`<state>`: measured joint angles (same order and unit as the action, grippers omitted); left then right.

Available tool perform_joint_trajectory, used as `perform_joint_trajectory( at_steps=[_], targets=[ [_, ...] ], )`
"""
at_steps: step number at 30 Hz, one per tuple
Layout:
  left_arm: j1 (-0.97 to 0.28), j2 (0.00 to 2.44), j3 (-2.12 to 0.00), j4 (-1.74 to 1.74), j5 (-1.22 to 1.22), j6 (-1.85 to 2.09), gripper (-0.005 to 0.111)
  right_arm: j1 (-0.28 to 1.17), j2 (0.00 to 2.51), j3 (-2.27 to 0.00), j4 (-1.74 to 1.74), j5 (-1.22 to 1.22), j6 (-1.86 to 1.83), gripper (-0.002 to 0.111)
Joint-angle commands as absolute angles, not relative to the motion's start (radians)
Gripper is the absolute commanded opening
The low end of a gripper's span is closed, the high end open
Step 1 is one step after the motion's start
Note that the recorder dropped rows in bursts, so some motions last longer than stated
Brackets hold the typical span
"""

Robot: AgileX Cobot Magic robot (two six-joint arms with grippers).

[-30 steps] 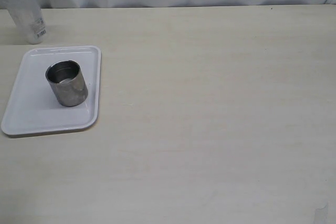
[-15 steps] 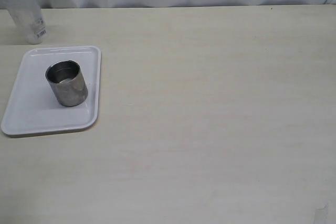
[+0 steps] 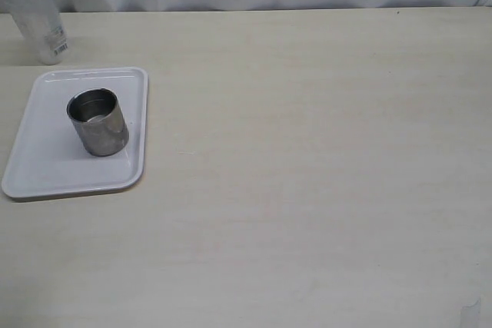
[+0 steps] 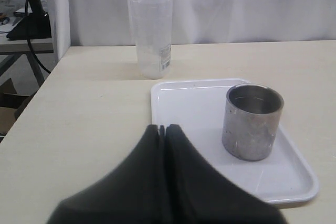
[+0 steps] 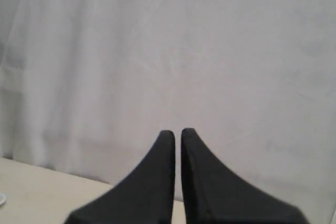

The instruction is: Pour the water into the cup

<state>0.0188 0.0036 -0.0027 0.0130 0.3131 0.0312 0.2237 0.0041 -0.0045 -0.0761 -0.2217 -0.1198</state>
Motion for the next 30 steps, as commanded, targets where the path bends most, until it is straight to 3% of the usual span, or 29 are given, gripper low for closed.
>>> perform_joint_trajectory(
  at_steps=[1,14,30],
  targets=[
    [0.012,0.0,0.0,0.014,0.309,0.029,0.0,0.218,0.0,0.0,-0.058,-0.063,-0.062,0.004],
    [0.012,0.0,0.0,0.014,0.309,0.029,0.0,0.218,0.0,0.0,-0.058,0.321,-0.011,0.004],
    [0.012,0.0,0.0,0.014,0.309,0.029,0.0,0.117,0.0,0.0,-0.125,0.315,-0.013,0.004]
  ],
)
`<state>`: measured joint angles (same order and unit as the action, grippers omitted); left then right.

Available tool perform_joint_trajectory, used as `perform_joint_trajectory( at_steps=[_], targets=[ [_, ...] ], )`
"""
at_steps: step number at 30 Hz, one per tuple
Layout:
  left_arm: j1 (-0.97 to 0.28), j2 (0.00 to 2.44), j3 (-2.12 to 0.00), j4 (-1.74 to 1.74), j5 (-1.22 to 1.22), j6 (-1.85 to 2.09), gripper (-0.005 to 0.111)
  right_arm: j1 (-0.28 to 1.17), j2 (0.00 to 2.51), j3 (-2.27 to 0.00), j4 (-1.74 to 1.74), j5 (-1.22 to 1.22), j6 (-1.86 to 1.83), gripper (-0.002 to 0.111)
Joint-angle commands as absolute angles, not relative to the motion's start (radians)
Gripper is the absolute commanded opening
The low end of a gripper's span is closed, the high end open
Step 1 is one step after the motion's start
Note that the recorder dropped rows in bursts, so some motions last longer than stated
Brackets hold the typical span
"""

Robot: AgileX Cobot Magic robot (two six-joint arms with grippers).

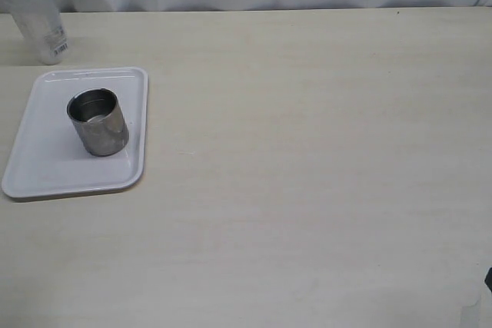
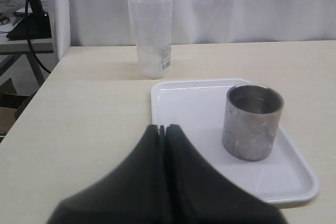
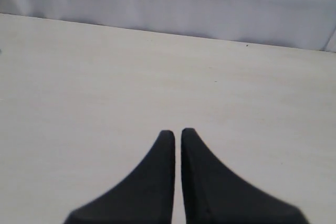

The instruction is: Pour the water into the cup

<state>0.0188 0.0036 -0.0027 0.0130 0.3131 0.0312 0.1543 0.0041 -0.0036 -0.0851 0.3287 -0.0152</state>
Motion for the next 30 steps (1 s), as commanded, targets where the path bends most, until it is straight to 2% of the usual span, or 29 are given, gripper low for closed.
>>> perform_joint_trajectory(
  at_steps=[1,10,30],
  targets=[
    [0.012,0.0,0.0,0.014,0.309,0.029,0.0,0.108,0.0,0.0,-0.125,0.316,-0.013,0.004],
    [0.012,0.0,0.0,0.014,0.309,0.029,0.0,0.014,0.0,0.0,-0.083,0.316,-0.011,0.004],
    [0.012,0.0,0.0,0.014,0.309,0.029,0.0,0.009,0.0,0.0,-0.063,0.32,-0.007,0.004]
  ],
)
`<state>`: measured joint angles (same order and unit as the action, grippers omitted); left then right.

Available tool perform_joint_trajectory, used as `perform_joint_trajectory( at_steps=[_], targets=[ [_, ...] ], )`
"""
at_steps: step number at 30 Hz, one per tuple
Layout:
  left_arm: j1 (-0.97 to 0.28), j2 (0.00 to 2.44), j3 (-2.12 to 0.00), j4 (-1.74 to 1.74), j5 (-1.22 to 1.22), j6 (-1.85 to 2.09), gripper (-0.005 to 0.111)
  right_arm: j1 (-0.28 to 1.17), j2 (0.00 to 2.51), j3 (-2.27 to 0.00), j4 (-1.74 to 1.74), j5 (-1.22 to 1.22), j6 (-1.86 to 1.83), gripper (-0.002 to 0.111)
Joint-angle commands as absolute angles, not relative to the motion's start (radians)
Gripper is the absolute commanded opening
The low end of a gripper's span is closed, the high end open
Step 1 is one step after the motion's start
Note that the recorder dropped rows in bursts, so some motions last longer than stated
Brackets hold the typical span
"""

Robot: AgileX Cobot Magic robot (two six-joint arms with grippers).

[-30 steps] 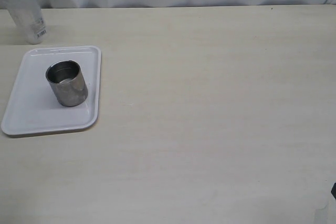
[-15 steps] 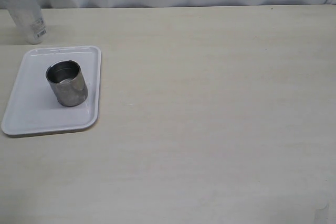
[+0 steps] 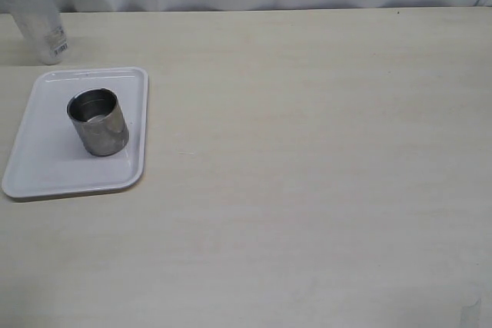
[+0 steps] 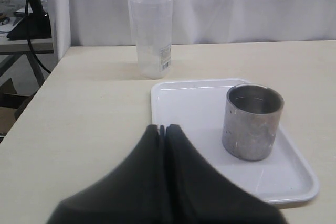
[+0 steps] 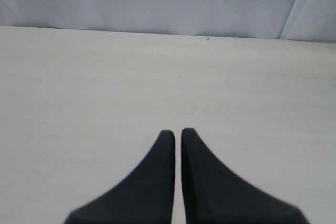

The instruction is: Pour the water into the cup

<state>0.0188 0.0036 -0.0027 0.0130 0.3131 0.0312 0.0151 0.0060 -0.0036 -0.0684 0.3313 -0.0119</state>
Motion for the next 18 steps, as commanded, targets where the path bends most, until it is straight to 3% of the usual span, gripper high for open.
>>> perform_joint_trajectory(
  at_steps=[1,18],
  targets=[
    [0.012,0.0,0.0,0.014,0.309,0.029,0.0,0.009,0.0,0.0,-0.06,0.323,-0.007,0.004],
    [0.012,0.0,0.0,0.014,0.309,0.029,0.0,0.009,0.0,0.0,-0.056,0.327,0.038,0.004]
  ],
)
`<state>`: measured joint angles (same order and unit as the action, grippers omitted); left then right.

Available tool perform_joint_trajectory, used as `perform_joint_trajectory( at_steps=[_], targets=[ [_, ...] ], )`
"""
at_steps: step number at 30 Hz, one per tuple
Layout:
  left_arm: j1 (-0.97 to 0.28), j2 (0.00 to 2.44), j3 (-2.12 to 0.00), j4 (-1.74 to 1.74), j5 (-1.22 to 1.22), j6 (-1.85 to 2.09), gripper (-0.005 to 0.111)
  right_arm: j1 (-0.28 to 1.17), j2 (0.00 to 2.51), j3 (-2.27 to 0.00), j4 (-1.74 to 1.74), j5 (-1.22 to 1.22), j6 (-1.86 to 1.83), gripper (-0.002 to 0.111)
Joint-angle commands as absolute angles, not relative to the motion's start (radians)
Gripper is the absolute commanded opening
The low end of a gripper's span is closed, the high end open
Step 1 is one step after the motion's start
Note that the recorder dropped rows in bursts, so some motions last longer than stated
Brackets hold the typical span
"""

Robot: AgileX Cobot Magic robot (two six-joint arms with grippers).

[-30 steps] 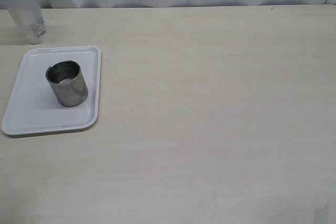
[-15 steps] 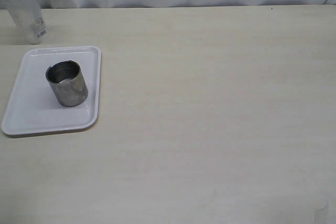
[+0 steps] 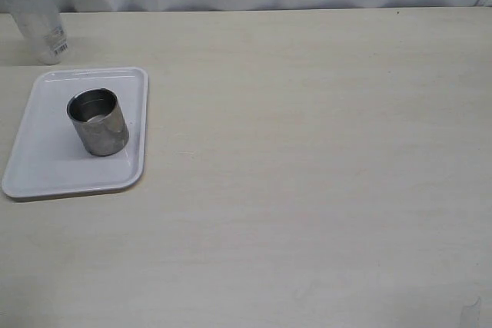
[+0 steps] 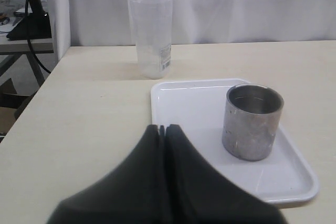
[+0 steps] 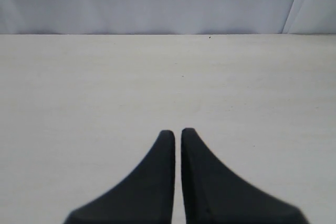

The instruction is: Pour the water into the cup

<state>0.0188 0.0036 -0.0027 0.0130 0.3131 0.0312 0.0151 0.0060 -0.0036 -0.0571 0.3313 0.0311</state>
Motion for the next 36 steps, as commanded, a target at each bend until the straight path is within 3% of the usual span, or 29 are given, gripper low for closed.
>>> perform_joint_trajectory(
  at_steps=[1,36],
  targets=[
    [0.012,0.0,0.0,0.014,0.309,0.029,0.0,0.009,0.0,0.0,-0.056,0.327,0.038,0.004],
    [0.012,0.0,0.0,0.014,0.309,0.029,0.0,0.013,0.0,0.0,-0.06,0.344,0.038,0.004]
  ],
)
